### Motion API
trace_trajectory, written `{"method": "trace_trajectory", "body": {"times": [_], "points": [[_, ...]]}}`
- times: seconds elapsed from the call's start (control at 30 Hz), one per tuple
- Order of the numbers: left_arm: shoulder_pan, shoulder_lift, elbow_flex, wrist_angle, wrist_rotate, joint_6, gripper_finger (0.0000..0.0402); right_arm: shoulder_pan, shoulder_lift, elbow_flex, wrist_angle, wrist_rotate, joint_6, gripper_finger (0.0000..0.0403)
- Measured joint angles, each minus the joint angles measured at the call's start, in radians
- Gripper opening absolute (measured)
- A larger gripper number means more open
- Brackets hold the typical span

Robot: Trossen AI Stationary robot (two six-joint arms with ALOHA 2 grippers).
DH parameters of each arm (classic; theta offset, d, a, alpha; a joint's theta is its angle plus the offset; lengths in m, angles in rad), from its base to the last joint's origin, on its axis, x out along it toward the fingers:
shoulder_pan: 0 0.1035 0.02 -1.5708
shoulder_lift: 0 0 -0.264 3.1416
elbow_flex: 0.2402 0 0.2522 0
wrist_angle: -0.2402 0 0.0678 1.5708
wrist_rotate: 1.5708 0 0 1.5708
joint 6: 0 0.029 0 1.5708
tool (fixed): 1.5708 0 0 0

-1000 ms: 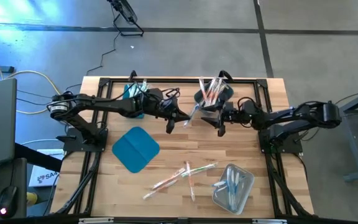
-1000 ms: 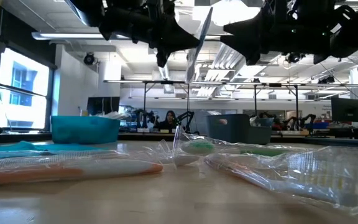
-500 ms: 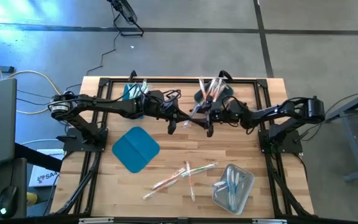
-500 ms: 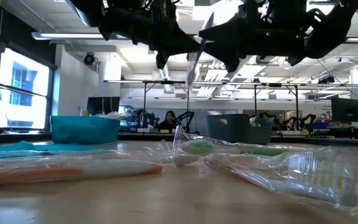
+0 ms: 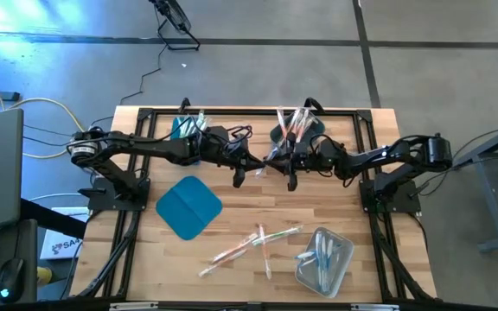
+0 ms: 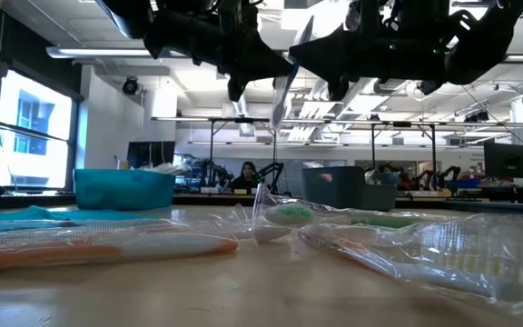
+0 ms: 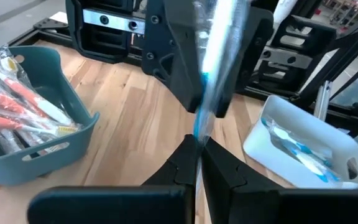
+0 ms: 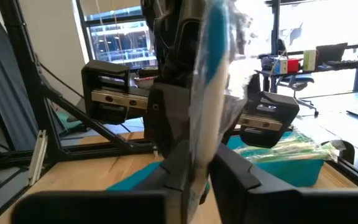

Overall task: Pick & Place Toothbrushes
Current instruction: Put the blue toothbrush into the light gray bin

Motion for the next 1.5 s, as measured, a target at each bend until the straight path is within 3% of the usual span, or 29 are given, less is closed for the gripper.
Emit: {"method": "trace_trajectory", "body": {"times": [0.1,0.6,1.0,1.4,1.5], "points": [[0.001,0.000,0.000,-0.001,-0.001,0.007,0.0008,0.000,0.000,0.000,0.000,-0.001,0.000,0.0021],[0.002,0.000,0.000,0.000,-0.002,0.010,0.0009,0.000,0.000,0.000,0.000,-0.001,0.000,0.0021],[0.002,0.000,0.000,0.000,-0.034,0.000,0.0117,0.000,0.000,0.001,-0.001,-0.001,-0.001,0.0021],[0.002,-0.001,-0.002,0.025,-0.041,0.029,0.0127,-0.003,-0.001,0.001,-0.032,-0.002,-0.001,0.0021],[0.001,-0.002,-0.002,0.004,-0.108,0.053,0.0127,-0.017,-0.009,0.001,-0.050,-0.001,0.005,0.0021]]}}
